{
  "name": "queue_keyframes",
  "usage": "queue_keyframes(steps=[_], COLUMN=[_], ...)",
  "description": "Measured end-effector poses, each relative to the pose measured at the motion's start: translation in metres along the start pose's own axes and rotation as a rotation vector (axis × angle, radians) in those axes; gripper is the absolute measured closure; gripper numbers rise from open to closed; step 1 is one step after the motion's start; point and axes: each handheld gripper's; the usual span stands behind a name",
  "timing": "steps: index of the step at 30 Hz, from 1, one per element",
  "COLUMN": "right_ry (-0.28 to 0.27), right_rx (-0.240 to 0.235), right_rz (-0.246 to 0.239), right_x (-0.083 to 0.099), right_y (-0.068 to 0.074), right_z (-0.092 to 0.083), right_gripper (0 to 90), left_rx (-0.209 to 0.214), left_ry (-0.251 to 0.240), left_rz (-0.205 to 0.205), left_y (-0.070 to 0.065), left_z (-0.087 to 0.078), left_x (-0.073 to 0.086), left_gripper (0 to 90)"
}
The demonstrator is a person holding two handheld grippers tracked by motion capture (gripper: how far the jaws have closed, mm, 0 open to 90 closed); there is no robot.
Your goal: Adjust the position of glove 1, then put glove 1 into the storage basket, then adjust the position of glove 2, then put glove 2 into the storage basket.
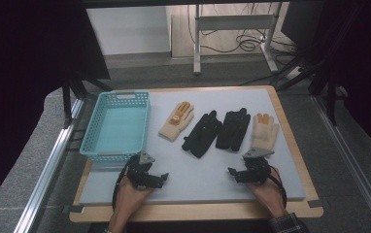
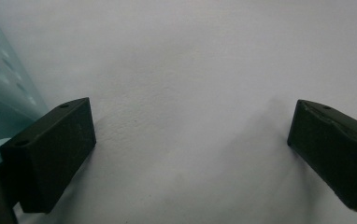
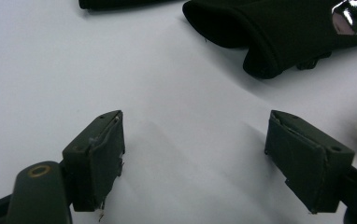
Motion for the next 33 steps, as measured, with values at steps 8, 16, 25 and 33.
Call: queue_keyframes(steps=[8, 16, 25, 33], right_ry=[0.006, 0.022, 0.024, 0.029], right_rx=[-0.005, -0.012, -0.006, 0.003], right_rz=[-0.005, -0.016, -0.008, 0.016], right_x=[-0.0003, -0.0010, -0.0012, -0.0028], right_y=[0.0003, 0.0016, 0.0021, -0.0005], right_z=[0.0006, 0.0017, 0.0012, -0.0004], right_gripper=[15.0, 8.2, 9.0, 14.1], left_rx=[-0.002, -0.002, -0.003, -0.003], left_ry=[-0.003, -0.005, -0.006, -0.005], left_rz=[0.000, -0.002, -0.002, -0.002], left_y=[0.0000, 0.0001, 0.0001, 0.0001], left_z=[-0.0002, -0.0003, -0.0004, -0.0004], left_x=[0.0003, 0.0003, 0.0004, 0.0004], left_gripper=[2.1, 2.4, 2.6, 2.6])
Point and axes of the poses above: each handheld gripper's, and its own axes: z roughly forward along the jaws, x roughly out of its underside, y roughly to its left, and after that the axes turned 11 degrees about x, right-handed
